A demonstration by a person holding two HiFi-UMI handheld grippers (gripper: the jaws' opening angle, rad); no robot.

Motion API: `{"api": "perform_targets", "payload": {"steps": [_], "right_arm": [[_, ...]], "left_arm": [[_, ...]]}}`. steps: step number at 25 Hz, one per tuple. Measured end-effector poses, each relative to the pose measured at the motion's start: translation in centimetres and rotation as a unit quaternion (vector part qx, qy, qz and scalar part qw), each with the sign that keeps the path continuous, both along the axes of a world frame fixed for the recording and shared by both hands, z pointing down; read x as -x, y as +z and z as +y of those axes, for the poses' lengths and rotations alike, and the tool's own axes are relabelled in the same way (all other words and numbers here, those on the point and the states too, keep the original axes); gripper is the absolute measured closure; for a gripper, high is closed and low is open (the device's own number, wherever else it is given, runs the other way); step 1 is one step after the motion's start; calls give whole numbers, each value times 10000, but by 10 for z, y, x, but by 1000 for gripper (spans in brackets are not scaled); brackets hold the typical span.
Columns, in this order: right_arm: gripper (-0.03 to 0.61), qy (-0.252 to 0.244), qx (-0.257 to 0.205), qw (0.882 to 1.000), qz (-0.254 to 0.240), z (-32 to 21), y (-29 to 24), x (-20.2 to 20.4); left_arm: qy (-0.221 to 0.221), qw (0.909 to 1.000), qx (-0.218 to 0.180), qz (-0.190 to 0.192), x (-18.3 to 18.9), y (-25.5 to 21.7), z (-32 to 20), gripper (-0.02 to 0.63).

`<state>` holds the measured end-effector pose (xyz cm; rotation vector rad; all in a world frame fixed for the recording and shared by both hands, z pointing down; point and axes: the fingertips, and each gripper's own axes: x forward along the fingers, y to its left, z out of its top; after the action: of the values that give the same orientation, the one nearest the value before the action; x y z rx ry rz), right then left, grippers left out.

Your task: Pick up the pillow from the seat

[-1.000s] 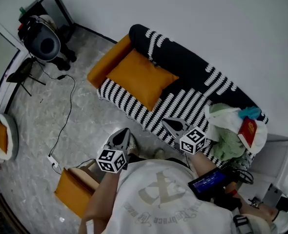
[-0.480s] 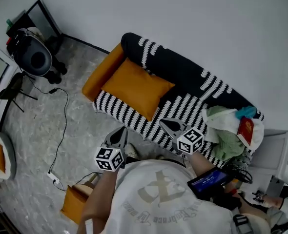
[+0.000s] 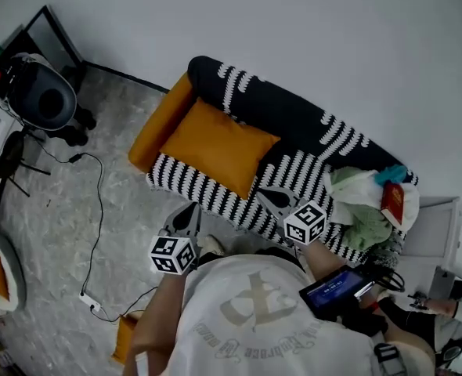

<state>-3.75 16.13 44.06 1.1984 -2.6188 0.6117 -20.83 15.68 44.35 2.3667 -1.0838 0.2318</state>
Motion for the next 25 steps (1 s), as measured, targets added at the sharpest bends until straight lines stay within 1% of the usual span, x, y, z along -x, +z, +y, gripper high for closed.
{"api": "perform_targets", "payload": {"steps": [6,10,14,19,25], "right_arm": [[565,340,-37,9994,29,-19,-3,17],[565,419,-6,9991,24,-21,-2,28],[565,462,71,9989,52,-27,3,32],[565,509,214,9985,22,-36,14,29],[565,519,455,9975,-130,-66,33,34]], "left_arm": [[261,9996,1,-118,28,4,-17,604],[324,9993,-37,-161,42,0,-24,604],[374,9992,6,-162,45,4,-34,604],[457,9988,66,-177,40,11,-40,604],[378,9985,186,-351,48,16,-59,604]]}}
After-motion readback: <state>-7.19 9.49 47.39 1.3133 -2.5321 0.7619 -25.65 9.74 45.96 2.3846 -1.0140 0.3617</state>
